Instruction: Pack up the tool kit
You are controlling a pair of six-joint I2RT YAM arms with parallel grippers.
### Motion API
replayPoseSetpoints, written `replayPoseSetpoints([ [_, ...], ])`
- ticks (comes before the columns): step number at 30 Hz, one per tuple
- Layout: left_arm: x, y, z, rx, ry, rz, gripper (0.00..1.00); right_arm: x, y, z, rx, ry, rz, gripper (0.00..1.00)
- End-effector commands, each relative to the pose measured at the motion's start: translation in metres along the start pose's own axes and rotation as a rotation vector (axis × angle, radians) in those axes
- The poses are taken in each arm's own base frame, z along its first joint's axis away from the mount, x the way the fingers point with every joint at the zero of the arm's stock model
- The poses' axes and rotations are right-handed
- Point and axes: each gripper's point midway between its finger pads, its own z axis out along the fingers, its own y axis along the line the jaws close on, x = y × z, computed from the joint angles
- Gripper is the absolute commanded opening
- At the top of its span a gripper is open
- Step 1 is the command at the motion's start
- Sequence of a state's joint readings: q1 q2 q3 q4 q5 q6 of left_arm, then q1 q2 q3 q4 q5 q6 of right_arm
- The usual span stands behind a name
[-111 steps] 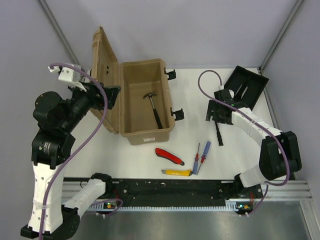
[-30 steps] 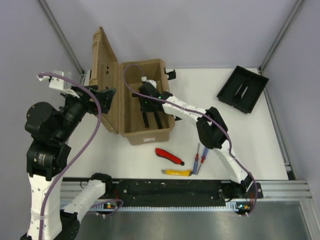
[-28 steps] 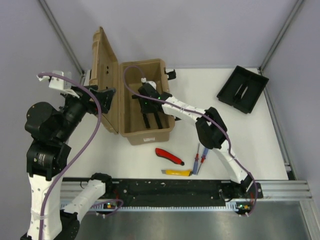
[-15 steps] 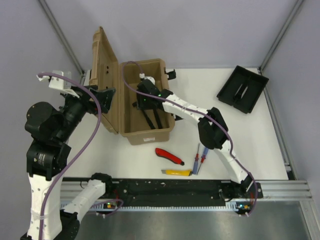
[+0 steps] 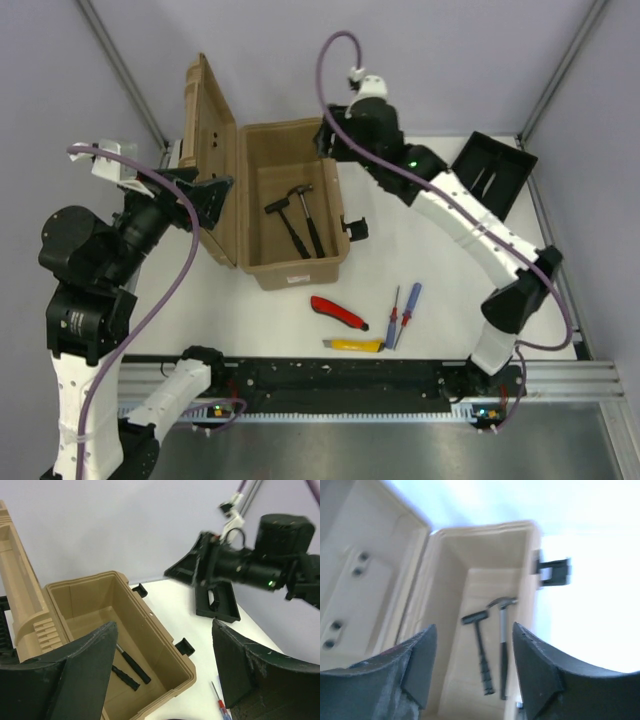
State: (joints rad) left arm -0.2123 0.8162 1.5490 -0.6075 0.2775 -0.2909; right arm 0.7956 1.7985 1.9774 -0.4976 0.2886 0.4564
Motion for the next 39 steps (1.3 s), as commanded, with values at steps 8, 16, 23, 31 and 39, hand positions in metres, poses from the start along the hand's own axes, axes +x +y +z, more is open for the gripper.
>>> replayPoseSetpoints([
  [8,-0.01,-0.008,0.004,0.036,-0.033,-0.018,0.8,-0.02,-0.25,-0.042,0.624,-0.022,0.004,0.99],
  [16,-0.009,-0.004,0.007,0.019,-0.026,-0.019,0.8,0.015,-0.353,-0.019,0.819,0.079,0.111,0.95],
  [23,-0.008,0.001,0.008,-0.004,-0.028,-0.025,0.8,0.041,-0.43,-0.023,0.93,0.125,0.26,0.79],
  [31,-0.006,0.014,0.012,-0.065,-0.031,0.003,0.8,0.073,-0.493,-0.027,1.01,0.195,0.342,0.73],
  [39,-0.01,0.019,0.016,-0.084,-0.036,0.02,0.8,0.097,-0.529,-0.006,1.008,0.245,0.394,0.64],
])
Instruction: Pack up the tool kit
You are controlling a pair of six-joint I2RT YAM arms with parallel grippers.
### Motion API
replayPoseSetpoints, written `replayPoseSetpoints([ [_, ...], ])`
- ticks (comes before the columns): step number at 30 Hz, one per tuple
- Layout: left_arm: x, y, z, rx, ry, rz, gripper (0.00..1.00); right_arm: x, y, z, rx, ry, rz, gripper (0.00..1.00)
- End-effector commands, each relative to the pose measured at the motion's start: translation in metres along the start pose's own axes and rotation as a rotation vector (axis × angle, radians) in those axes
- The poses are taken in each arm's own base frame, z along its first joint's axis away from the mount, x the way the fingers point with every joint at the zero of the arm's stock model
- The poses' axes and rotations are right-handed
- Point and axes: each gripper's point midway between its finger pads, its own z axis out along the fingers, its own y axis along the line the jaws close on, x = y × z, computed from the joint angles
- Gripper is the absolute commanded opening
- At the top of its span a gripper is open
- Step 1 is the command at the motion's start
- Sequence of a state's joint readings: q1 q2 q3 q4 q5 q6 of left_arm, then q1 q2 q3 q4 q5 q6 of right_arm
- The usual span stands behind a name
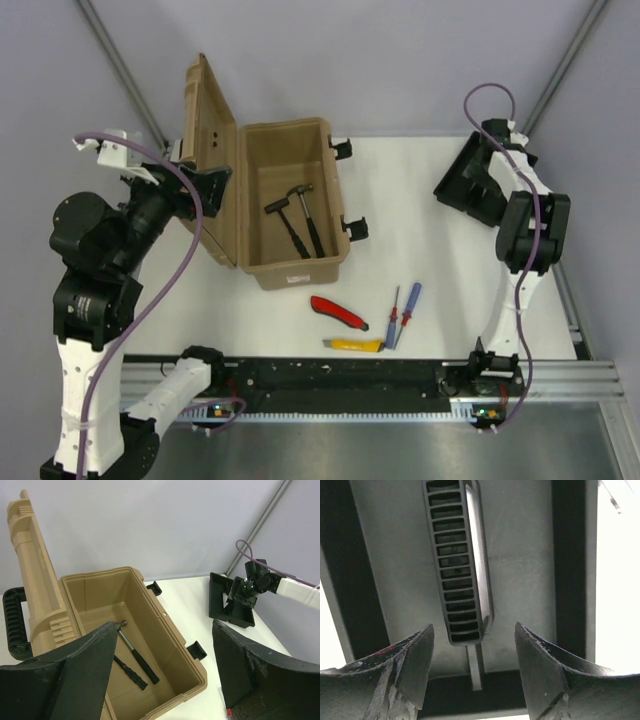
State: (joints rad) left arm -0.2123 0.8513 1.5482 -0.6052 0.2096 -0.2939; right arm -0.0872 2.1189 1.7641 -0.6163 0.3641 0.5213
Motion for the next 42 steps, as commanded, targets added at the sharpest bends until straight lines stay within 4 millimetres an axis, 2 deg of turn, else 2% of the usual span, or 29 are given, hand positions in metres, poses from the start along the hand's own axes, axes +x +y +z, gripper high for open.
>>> replayPoseSetpoints([
  [1,-0.014,0.002,0.004,-0.013,-0.048,0.029,0.8,-0.019,0.017,0.009,-0.06,-0.02,0.017,0.63],
  [4,-0.015,0.003,0.005,-0.02,-0.047,0.031,0.8,-0.019,0.019,0.018,-0.057,-0.017,0.0,0.56],
  [9,-0.014,0.005,0.006,-0.027,-0.044,0.032,0.8,-0.019,0.016,0.022,-0.041,-0.024,-0.016,0.44],
  [11,-0.013,0.005,0.006,-0.026,-0.042,0.031,0.8,-0.021,0.013,0.023,-0.023,-0.035,-0.028,0.44],
  [13,-0.013,0.004,0.006,-0.022,-0.041,0.032,0.8,-0.023,0.01,0.026,-0.008,-0.044,-0.046,0.49],
  [16,-0.014,0.004,0.007,-0.02,-0.041,0.033,0.8,-0.025,0.013,0.032,-0.018,-0.045,-0.07,0.52],
  [23,-0.015,0.002,0.005,-0.015,-0.042,0.028,0.8,-0.019,0.014,0.041,-0.059,-0.011,-0.081,0.42],
  [29,-0.017,0.0,0.004,-0.006,-0.046,0.03,0.8,-0.016,0.015,0.043,-0.085,0.001,-0.072,0.43],
  [30,-0.018,-0.001,0.004,-0.003,-0.047,0.032,0.8,-0.014,0.015,0.043,-0.092,0.008,-0.078,0.41],
  [32,-0.018,-0.002,0.004,0.0,-0.046,0.032,0.8,-0.013,0.018,0.042,-0.109,0.011,-0.082,0.29],
  [35,-0.019,-0.003,0.002,0.006,-0.047,0.035,0.8,-0.019,0.019,0.034,-0.126,-0.004,-0.082,0.01],
  [39,-0.019,-0.004,0.0,0.011,-0.049,0.039,0.8,-0.036,0.018,0.009,-0.137,-0.058,-0.089,0.0],
  [42,-0.019,-0.005,0.0,0.014,-0.049,0.042,0.8,-0.057,0.02,-0.027,-0.168,-0.125,-0.095,0.0],
])
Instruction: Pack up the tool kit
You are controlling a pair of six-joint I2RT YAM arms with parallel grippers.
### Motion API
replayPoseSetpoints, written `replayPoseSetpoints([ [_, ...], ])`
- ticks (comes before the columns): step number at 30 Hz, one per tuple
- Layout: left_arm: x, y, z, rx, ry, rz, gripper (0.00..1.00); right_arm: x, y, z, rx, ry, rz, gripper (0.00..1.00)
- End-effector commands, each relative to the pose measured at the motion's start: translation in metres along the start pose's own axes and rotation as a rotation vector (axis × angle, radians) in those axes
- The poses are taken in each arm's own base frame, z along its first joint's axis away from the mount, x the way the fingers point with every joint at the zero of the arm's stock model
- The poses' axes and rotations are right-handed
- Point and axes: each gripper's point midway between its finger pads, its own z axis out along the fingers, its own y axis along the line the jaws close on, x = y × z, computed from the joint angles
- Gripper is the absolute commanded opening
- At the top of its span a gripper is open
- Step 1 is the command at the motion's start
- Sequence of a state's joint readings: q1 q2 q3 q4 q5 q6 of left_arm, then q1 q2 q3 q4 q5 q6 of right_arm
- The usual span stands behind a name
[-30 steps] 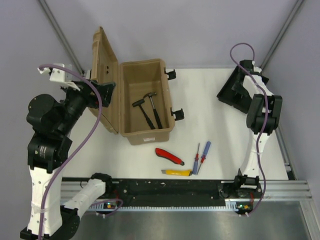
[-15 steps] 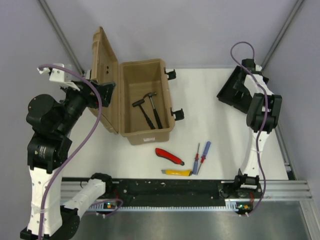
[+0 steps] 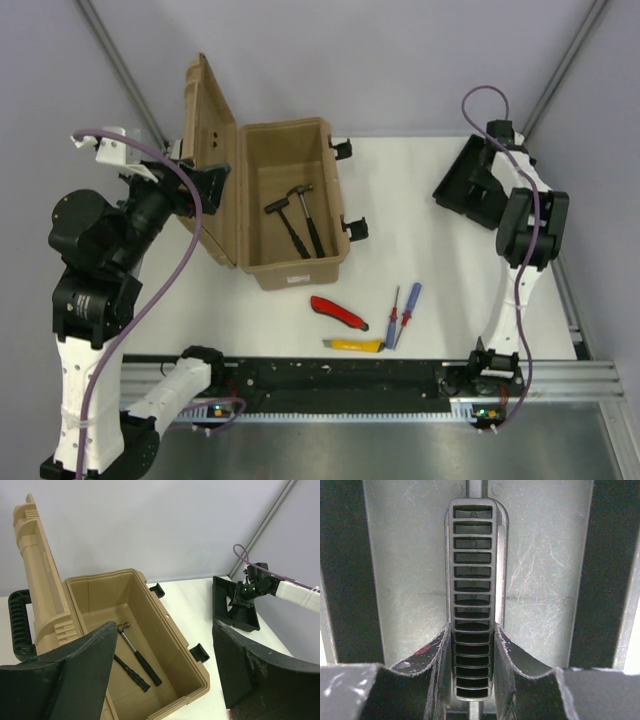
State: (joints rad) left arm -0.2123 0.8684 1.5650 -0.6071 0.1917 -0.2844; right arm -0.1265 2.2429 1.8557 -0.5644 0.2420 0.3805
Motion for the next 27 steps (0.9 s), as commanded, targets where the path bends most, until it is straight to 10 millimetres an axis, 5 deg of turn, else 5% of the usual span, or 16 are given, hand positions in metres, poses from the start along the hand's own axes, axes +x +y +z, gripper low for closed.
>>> replayPoseSetpoints([
  [1,-0.017,-0.008,-0.004,0.031,-0.05,0.034,0.81,-0.059,0.013,-0.081,-0.088,-0.184,0.001,0.0],
  [9,-0.018,-0.008,-0.005,0.029,-0.066,0.036,0.8,-0.091,0.065,-0.203,-0.311,-0.363,-0.046,0.0],
  [12,-0.012,-0.008,-0.003,0.035,-0.054,0.022,0.8,-0.082,0.104,-0.251,-0.417,-0.405,-0.1,0.0],
  [17,-0.008,-0.006,-0.003,0.031,-0.052,0.004,0.8,-0.052,0.16,-0.326,-0.574,-0.453,-0.167,0.0],
  [23,-0.01,-0.002,-0.006,0.0,-0.064,-0.009,0.8,0.007,0.23,-0.402,-0.755,-0.452,-0.249,0.0],
  [27,-0.008,0.003,-0.007,-0.029,-0.063,-0.023,0.8,0.051,0.27,-0.43,-0.818,-0.401,-0.285,0.0],
])
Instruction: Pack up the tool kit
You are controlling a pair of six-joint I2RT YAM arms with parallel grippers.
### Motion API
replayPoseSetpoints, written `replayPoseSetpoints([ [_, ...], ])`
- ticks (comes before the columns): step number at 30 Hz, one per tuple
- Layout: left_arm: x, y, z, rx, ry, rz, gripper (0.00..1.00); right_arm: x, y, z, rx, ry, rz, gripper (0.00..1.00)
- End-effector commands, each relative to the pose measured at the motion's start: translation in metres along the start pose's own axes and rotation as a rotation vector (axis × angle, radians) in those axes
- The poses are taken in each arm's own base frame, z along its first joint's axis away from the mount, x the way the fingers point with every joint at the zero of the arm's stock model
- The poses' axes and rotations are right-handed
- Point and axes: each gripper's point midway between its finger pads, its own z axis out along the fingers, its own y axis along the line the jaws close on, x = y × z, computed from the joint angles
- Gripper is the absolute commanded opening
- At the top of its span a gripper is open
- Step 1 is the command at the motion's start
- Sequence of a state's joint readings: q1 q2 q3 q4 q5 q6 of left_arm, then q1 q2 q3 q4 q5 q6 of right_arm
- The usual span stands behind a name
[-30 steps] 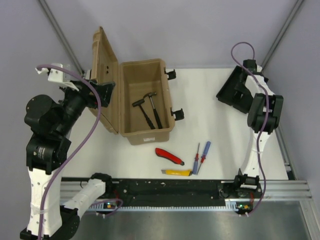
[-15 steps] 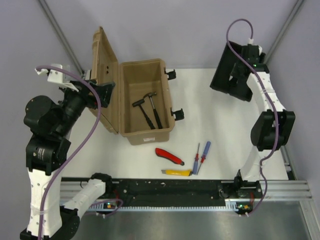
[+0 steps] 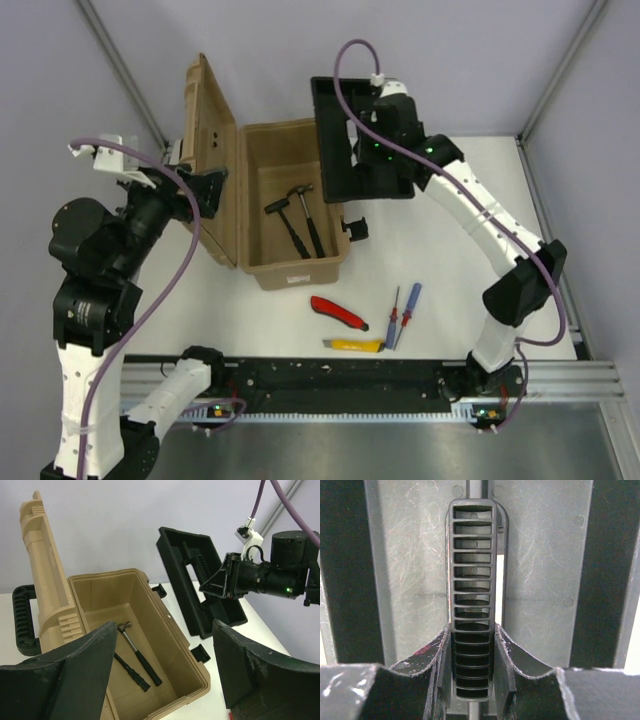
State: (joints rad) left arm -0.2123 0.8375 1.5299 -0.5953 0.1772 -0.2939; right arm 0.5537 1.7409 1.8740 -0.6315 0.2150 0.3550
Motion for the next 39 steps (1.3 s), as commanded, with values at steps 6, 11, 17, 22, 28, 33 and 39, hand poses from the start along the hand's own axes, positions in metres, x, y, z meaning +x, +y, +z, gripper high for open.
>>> replayPoseSetpoints([
  [6,-0.01,0.023,-0.012,-0.147,-0.063,-0.029,0.8,-0.013,0.142,-0.037,-0.15,-0.101,0.019,0.0],
  [11,-0.012,0.046,-0.026,-0.288,-0.082,-0.022,0.8,0.023,0.173,-0.024,-0.16,-0.022,0.039,0.0],
  [17,-0.006,0.048,-0.028,-0.299,-0.068,-0.032,0.8,0.055,0.176,-0.003,-0.106,0.042,0.088,0.0],
  [22,-0.005,0.048,-0.027,-0.295,-0.063,-0.031,0.8,0.073,0.178,0.017,-0.065,0.064,0.082,0.0],
  [28,-0.003,0.049,-0.027,-0.301,-0.06,-0.028,0.8,0.097,0.176,0.034,-0.006,0.111,0.097,0.0],
  [33,0.0,0.051,-0.026,-0.31,-0.053,-0.028,0.8,0.107,0.166,0.032,0.055,0.134,0.067,0.0],
  [39,0.002,0.053,-0.023,-0.311,-0.05,-0.028,0.8,0.118,0.175,0.023,0.056,0.139,-0.01,0.0],
])
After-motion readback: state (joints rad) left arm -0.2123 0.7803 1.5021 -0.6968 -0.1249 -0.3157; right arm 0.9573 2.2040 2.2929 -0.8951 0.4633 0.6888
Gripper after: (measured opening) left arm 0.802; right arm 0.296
